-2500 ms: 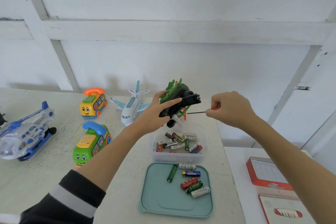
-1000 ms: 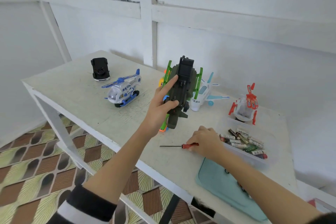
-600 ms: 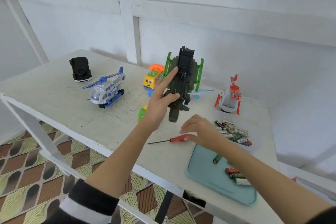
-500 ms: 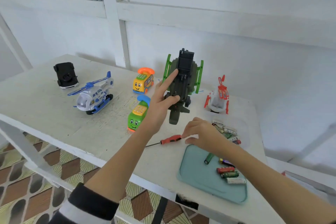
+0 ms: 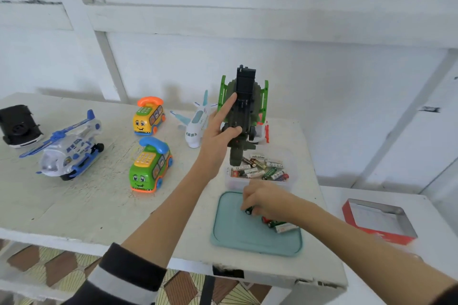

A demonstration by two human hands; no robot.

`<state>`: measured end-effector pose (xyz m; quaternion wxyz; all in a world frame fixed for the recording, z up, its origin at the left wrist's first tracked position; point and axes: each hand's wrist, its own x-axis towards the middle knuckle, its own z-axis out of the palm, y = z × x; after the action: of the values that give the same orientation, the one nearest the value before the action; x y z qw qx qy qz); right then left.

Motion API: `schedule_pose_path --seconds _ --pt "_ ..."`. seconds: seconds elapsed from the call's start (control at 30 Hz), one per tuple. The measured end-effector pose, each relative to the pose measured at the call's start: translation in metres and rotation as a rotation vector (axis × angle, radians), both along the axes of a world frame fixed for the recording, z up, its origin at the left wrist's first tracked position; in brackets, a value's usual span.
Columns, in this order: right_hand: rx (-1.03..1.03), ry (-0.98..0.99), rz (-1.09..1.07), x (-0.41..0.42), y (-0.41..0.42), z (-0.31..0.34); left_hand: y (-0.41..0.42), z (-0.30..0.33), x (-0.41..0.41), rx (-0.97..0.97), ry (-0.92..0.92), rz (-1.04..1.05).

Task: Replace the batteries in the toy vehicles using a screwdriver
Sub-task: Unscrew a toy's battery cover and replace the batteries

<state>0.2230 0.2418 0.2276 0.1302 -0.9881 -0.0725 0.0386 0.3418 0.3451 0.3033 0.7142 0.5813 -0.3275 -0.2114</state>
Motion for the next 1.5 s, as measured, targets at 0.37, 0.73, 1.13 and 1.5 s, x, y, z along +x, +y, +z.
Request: schedule_pose_path --seconds 0.37,0.73,1.13,1.5 --pt "0.845 -0.22 -0.323 -0.008 0.007 0.095 0.009 -0.004 0.015 -0.016 -0.005 0.075" --pt "0.733 -0.618 -0.484 0.042 -0.012 0.154 0.006 -0.004 0.017 -0.044 -0.092 0.098" --pt "0.317 -0.676 -0.342 0.072 -0.009 0.137 0.0 -0.008 0.017 -0.058 -0.165 0.103" --pt "0.128 -0.699 -0.195 0.071 -0.017 0.132 -0.004 -0.007 0.018 -0.032 -0.138 0.11"
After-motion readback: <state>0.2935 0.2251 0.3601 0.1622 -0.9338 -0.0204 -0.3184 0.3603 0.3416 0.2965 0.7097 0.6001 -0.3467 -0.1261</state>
